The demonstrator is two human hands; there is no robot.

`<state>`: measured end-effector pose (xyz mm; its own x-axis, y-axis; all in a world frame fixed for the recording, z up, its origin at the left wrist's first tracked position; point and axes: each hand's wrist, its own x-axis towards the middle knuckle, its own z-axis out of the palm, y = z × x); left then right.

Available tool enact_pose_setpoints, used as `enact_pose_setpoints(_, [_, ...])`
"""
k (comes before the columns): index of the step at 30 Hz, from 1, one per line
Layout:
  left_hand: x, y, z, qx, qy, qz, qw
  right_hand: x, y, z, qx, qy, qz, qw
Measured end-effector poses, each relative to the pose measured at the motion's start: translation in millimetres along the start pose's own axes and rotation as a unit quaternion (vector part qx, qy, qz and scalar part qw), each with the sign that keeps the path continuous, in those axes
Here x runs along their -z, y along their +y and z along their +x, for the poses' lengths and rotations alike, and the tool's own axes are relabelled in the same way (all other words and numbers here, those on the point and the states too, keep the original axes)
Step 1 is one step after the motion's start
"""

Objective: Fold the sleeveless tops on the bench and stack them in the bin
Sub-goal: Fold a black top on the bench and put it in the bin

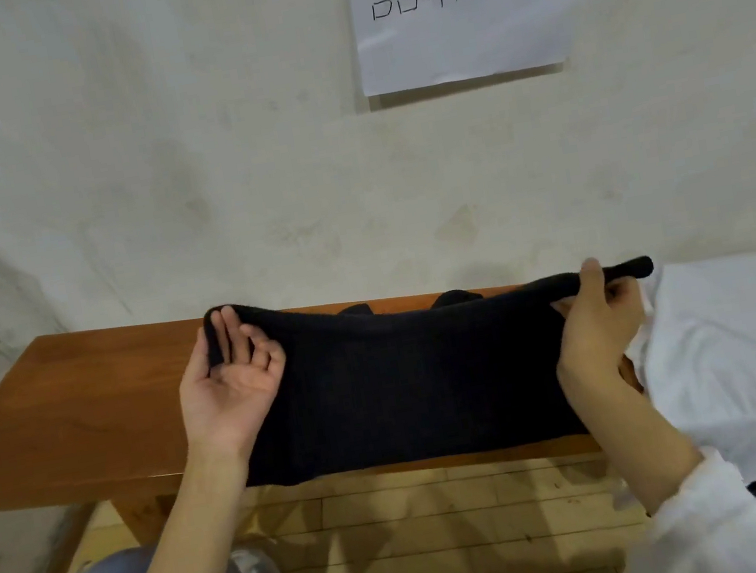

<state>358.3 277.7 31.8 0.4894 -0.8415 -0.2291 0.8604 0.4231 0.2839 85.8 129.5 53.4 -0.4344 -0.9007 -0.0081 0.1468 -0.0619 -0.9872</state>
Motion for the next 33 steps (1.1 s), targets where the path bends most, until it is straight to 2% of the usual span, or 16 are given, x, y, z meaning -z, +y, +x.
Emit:
enact_pose_setpoints(5, [-0.1,-17.9,54.9,0.004,0.047,0.15,0.988,-47.1,43.9,27.6,-0.094,-0.065,-0.072,0.991])
enact_pose_setpoints(7, [2.0,-40.0,62.1,-0.004,0.028,0.344,0.939,-50.2,69.2,21.3,-0.081,-0.145,-0.204,0.965])
enact_pose_setpoints(8, [4.0,-52.9,63.8,-0.024,0.006,0.474,0.88,-48.6,81.1,14.7,-0.021,-0.187,-0.282,0.941])
enact_pose_setpoints(9, [8.5,-65.7,68.0,-0.048,-0.023,0.608,0.792,-46.1,92.7,7.5,0.054,-0.226,-0.365,0.901])
enact_pose_setpoints(10, [17.0,-78.6,74.4,-0.065,-0.058,0.735,0.672,-42.6,104.3,0.4,0.118,-0.256,-0.451,0.847])
enact_pose_setpoints(11, [24.7,-88.6,80.1,-0.084,-0.095,0.84,0.528,-40.2,112.9,-4.2,0.163,-0.275,-0.527,0.787])
enact_pose_setpoints(12, [33.7,-97.7,83.6,-0.095,-0.127,0.907,0.39,-37.2,120.5,-7.7,0.185,-0.285,-0.587,0.735])
enact_pose_setpoints(13, [38.5,-103.8,86.8,-0.112,-0.145,0.941,0.283,-36.3,124.1,-9.0,0.193,-0.284,-0.623,0.703])
enact_pose_setpoints(14, [41.9,-107.4,89.1,-0.124,-0.15,0.956,0.219,-35.5,125.9,-10.1,0.19,-0.279,-0.645,0.686])
enact_pose_setpoints(15, [42.9,-109.3,91.2,-0.129,-0.147,0.962,0.19,-35.8,126.6,-10.8,0.182,-0.273,-0.657,0.679])
enact_pose_setpoints(20, [40.9,-117.5,80.9,-0.115,-0.118,0.971,0.175,-34.3,120.8,-2.5,0.205,-0.308,-0.67,0.644])
enact_pose_setpoints(24, [31.3,-137.3,48.6,-0.029,-0.087,0.971,0.222,-25.7,110.5,30.2,0.262,-0.422,-0.64,0.586])
enact_pose_setpoints(27, [8.6,-144.5,32.3,0.026,-0.072,0.979,0.189,-23.5,98.7,41.9,0.246,-0.459,-0.645,0.56])
enact_pose_setpoints(28, [0.9,-142.2,29.7,0.008,-0.077,0.983,0.169,-22.7,94.4,36.4,0.244,-0.439,-0.651,0.57])
enact_pose_setpoints(30, [-2.6,-135.9,31.3,-0.077,-0.121,0.98,0.135,-18.8,89.1,12.0,0.238,-0.355,-0.651,0.627])
enact_pose_setpoints(33, [15.5,-126.6,38.1,-0.123,-0.255,0.948,0.143,-11.2,88.7,-38.7,0.141,-0.272,-0.62,0.722])
